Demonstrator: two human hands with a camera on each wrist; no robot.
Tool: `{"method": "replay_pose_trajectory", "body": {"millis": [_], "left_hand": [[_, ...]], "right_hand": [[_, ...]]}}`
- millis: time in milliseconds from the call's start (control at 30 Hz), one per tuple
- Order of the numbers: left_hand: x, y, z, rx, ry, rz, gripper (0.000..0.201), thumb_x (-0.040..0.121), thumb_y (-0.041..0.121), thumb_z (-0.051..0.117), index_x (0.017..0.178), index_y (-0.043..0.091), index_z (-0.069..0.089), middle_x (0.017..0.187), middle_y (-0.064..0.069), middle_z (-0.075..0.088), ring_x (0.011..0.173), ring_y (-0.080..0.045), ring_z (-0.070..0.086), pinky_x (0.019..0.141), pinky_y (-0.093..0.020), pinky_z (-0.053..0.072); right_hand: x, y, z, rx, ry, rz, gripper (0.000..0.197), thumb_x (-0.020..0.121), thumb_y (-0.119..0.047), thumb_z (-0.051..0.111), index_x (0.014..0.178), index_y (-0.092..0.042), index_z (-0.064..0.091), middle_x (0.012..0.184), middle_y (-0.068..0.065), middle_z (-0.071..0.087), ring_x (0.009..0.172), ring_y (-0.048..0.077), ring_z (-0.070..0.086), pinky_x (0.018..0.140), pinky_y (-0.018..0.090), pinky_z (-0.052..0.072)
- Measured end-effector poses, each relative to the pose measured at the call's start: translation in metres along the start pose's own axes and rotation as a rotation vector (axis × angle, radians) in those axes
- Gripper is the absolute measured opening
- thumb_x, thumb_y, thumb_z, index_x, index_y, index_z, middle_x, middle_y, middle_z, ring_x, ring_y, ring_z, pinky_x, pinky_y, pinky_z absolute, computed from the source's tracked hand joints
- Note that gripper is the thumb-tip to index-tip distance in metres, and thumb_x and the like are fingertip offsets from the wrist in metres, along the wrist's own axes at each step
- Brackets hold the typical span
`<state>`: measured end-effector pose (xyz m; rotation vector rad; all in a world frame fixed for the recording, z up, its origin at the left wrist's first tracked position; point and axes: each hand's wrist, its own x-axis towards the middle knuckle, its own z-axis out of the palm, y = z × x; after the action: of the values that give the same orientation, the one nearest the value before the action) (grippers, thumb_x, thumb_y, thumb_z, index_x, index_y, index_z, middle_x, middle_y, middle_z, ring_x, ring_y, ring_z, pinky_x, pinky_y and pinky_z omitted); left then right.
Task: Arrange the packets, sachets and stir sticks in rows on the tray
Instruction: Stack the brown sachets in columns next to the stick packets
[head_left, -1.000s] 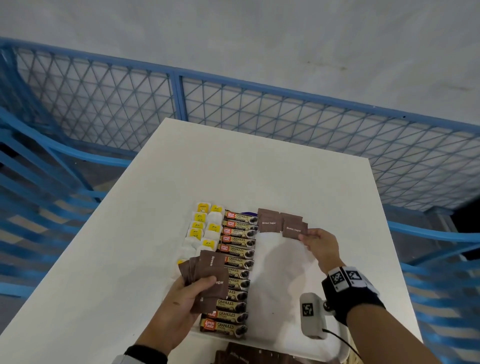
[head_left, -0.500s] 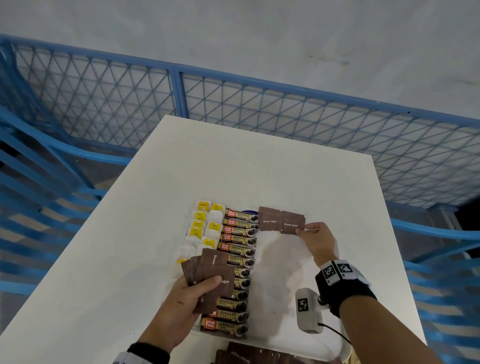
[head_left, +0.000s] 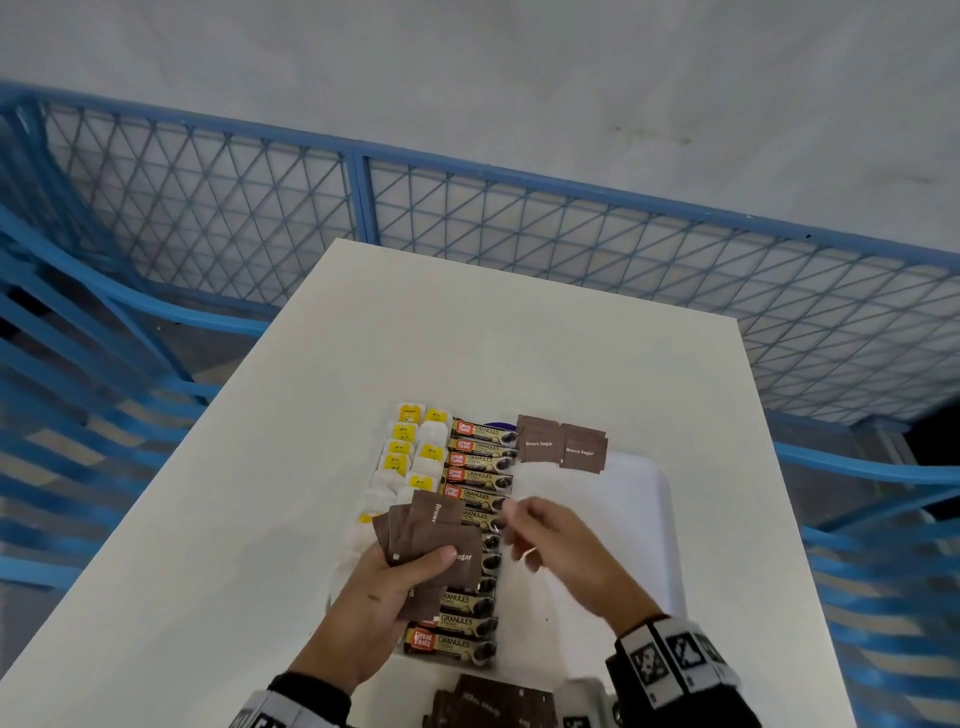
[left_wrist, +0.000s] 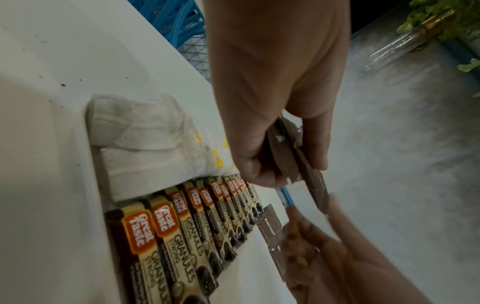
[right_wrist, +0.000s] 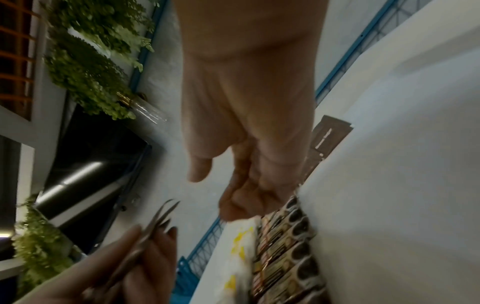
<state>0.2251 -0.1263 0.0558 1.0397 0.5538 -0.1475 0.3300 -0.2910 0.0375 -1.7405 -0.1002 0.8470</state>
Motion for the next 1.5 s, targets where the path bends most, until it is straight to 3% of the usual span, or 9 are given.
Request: {"method": "replay_pose_trajectory", "body": {"millis": [67, 167, 233, 333, 567, 667, 900, 1000, 1500], "left_hand": [[-0.002, 0.001, 0.000, 0.006, -0.023, 0.017, 0.022, 0.082, 0.001, 0.063, 0.104, 0.005, 0.066, 0.064, -0.003, 0.063, 0.048, -0.007, 0.052, 0.041, -0.018, 0.035], [-0.006, 0.002, 0.000, 0.017, -0.061, 0.029, 0.022, 0.081, 0.007, 0.068, 0.103, 0.004, 0.069, 0.057, 0.001, 0.056, 0.047, -0.008, 0.043, 0.039, -0.017, 0.032], [-0.007, 0.001, 0.001, 0.015, -0.046, 0.026, 0.021, 0.086, 0.004, 0.060, 0.107, 0.001, 0.065, 0.063, -0.003, 0.065, 0.050, -0.009, 0.058, 0.043, -0.017, 0.042], [-0.007, -0.002, 0.000, -0.008, -0.009, 0.019, 0.028, 0.083, 0.009, 0.060, 0.111, 0.005, 0.064, 0.093, -0.015, 0.073, 0.081, -0.019, 0.071, 0.064, -0.028, 0.055], [-0.003, -0.005, -0.003, -0.119, 0.076, -0.047, 0.025, 0.089, -0.002, 0.049, 0.109, 0.005, 0.062, 0.089, -0.016, 0.071, 0.073, -0.022, 0.067, 0.058, -0.027, 0.056], [-0.001, -0.006, -0.006, -0.105, 0.110, -0.045, 0.023, 0.089, -0.002, 0.050, 0.106, 0.007, 0.061, 0.085, -0.016, 0.072, 0.071, -0.026, 0.068, 0.069, -0.036, 0.053], [-0.001, -0.005, -0.007, -0.073, 0.112, -0.032, 0.024, 0.089, 0.000, 0.053, 0.105, 0.016, 0.062, 0.090, -0.015, 0.073, 0.071, -0.025, 0.069, 0.063, -0.033, 0.052], [0.000, -0.005, -0.009, -0.058, 0.110, -0.027, 0.026, 0.088, 0.000, 0.054, 0.106, 0.017, 0.062, 0.094, -0.016, 0.072, 0.071, -0.023, 0.069, 0.062, -0.033, 0.052], [0.008, -0.007, -0.016, -0.038, 0.107, -0.014, 0.029, 0.087, 0.003, 0.056, 0.111, 0.019, 0.061, 0.093, -0.007, 0.074, 0.077, -0.021, 0.069, 0.071, -0.033, 0.052]], "right_hand": [[-0.011, -0.001, 0.013, 0.065, -0.169, -0.011, 0.036, 0.086, -0.038, 0.057, 0.099, -0.004, 0.059, 0.077, -0.001, 0.063, 0.065, 0.009, 0.059, 0.056, 0.018, 0.044], [-0.018, -0.001, 0.024, 0.103, -0.248, -0.062, 0.014, 0.083, -0.022, 0.066, 0.091, -0.011, 0.060, 0.076, -0.004, 0.064, 0.066, 0.010, 0.060, 0.058, 0.020, 0.047], [-0.020, -0.001, 0.027, 0.126, -0.240, -0.086, 0.006, 0.084, -0.012, 0.066, 0.085, -0.013, 0.061, 0.072, -0.006, 0.065, 0.064, 0.010, 0.061, 0.057, 0.020, 0.049], [-0.020, 0.000, 0.026, 0.161, -0.203, -0.091, 0.006, 0.083, -0.004, 0.065, 0.085, -0.008, 0.061, 0.072, -0.003, 0.066, 0.060, 0.010, 0.062, 0.057, 0.020, 0.050], [-0.016, 0.001, 0.013, 0.142, -0.158, -0.080, 0.010, 0.086, 0.001, 0.059, 0.091, -0.006, 0.064, 0.077, 0.005, 0.066, 0.065, 0.009, 0.064, 0.065, 0.019, 0.053], [-0.011, 0.000, 0.003, 0.161, -0.090, -0.063, 0.011, 0.086, 0.003, 0.058, 0.090, -0.005, 0.065, 0.075, 0.006, 0.067, 0.064, 0.010, 0.065, 0.064, 0.018, 0.053], [0.027, 0.006, -0.034, 0.175, 0.371, -0.028, 0.011, 0.079, 0.005, 0.067, 0.081, -0.004, 0.060, 0.067, 0.005, 0.064, 0.059, 0.014, 0.057, 0.053, 0.016, 0.049], [0.048, 0.014, -0.048, 0.089, 0.492, -0.005, 0.017, 0.078, 0.001, 0.070, 0.073, -0.012, 0.060, 0.067, 0.005, 0.064, 0.061, 0.016, 0.055, 0.061, 0.022, 0.048], [0.091, 0.022, -0.054, -0.063, 0.598, 0.019, 0.022, 0.075, -0.004, 0.074, 0.069, -0.014, 0.056, 0.067, 0.005, 0.063, 0.055, 0.015, 0.055, 0.060, 0.022, 0.048]]}}
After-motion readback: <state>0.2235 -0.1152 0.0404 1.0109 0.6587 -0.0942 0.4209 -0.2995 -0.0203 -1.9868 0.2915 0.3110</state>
